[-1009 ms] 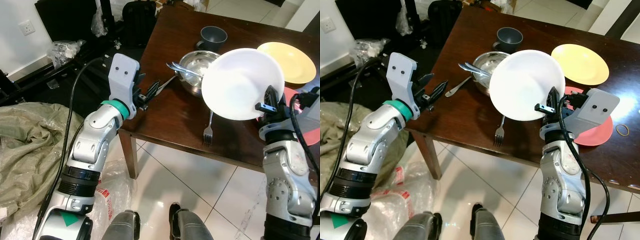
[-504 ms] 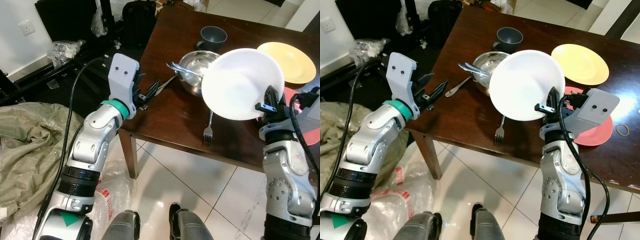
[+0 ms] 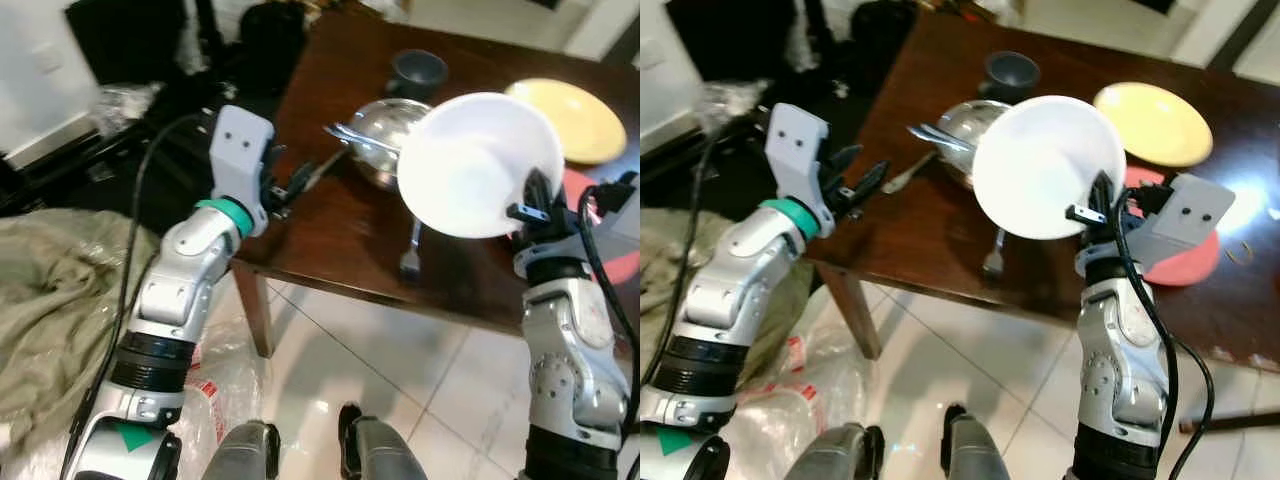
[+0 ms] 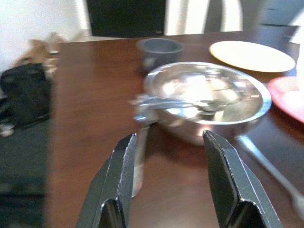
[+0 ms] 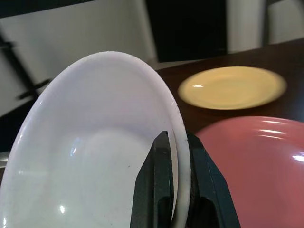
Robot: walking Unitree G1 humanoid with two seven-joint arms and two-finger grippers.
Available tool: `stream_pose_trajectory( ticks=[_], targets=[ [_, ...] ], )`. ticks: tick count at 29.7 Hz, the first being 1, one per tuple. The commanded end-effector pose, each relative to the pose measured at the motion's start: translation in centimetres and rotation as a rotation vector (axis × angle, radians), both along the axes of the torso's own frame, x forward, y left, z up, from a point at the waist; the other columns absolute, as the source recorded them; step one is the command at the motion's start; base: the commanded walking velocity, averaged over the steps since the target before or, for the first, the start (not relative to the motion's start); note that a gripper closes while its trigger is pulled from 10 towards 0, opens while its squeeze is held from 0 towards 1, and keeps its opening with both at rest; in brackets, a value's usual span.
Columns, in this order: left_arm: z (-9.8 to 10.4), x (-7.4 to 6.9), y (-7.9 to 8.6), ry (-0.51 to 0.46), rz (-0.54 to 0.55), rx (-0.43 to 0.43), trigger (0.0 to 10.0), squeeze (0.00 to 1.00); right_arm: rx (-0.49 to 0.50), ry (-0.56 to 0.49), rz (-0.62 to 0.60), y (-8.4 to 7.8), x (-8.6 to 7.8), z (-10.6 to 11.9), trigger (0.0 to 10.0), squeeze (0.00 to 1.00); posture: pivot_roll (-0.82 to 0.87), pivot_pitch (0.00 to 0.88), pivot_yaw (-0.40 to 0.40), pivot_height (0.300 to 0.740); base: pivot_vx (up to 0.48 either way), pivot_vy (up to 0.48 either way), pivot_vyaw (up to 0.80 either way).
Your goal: Setting the table
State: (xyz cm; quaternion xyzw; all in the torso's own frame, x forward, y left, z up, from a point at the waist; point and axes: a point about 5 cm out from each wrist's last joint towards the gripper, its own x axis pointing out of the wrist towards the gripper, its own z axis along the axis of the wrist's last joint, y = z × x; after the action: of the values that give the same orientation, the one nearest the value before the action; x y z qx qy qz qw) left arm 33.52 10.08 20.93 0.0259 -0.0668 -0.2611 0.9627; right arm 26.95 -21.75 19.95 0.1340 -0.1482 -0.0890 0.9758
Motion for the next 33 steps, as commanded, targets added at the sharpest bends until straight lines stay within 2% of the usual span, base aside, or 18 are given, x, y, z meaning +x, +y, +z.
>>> stream_pose_trajectory(
  ticks=[1,33],
  targets=[
    [-0.39,0.09,-0.42,0.012,-0.010,0.008,10.0,0.00,0.007,0.009,-0.015,-0.43,-0.16,-0.28,10.0,0.00,0.06,0.086,0.020,0.740,0.000,0.000,-0.80],
    [-0.35,0.41,-0.37,0.004,-0.008,0.007,10.0,0.00,0.002,0.004,-0.001,-0.39,0.11,-0.21,10.0,0.00,0.06,0.069,0.019,0.740,0.000,0.000,-0.80]
  ],
)
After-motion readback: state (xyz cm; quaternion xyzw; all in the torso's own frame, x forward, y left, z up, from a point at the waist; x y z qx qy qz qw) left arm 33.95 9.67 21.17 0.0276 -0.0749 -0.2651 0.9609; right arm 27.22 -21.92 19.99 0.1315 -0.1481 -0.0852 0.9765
